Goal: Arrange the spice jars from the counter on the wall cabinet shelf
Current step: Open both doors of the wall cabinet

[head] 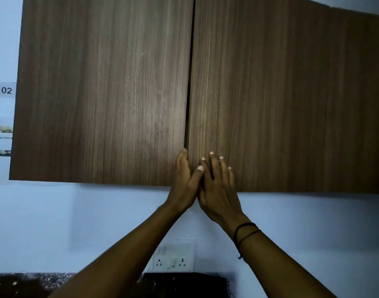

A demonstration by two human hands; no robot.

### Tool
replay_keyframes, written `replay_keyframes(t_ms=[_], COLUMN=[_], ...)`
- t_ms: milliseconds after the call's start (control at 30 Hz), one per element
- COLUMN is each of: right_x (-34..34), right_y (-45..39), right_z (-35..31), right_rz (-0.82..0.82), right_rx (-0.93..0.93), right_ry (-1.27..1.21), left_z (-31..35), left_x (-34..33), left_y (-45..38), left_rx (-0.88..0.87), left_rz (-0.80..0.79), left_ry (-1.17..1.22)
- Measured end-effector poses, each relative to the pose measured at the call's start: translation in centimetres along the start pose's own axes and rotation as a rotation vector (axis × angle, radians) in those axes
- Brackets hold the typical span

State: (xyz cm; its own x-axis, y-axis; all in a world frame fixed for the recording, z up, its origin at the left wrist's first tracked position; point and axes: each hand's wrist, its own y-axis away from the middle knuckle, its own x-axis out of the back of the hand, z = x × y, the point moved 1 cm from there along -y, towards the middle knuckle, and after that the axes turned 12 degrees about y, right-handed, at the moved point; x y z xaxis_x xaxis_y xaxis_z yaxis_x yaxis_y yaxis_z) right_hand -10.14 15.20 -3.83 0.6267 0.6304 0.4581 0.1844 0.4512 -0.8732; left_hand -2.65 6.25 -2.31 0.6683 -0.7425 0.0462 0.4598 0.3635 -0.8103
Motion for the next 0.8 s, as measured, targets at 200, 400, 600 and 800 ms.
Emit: replay_keyframes(t_ms=[200, 400, 600, 800], right_x=[3.6, 10.2, 16.5, 21.1], right_y=[0.3, -0.1, 1.4, 4.3], right_z=[1.2, 3.2, 6.1, 9.6], right_rz=[0.176, 0.366, 0.381, 0.257], right_rx=[-0.065, -0.201, -0.292, -0.319], right_ry=[-0.109, -0.301, -0.579, -0.804], left_z=[3.1, 8.7, 14.7, 18.3], left_x=[0.3, -1.8, -8.0, -14.3], left_y=[0.0, -0.8, 1.0, 3.4], left_rx=[-0.067, -0.227, -0.288, -0.174], left_rz=[0.135, 0.101, 0.069, -0.081], left_ry=[0.278, 0.274, 0.518, 0.865])
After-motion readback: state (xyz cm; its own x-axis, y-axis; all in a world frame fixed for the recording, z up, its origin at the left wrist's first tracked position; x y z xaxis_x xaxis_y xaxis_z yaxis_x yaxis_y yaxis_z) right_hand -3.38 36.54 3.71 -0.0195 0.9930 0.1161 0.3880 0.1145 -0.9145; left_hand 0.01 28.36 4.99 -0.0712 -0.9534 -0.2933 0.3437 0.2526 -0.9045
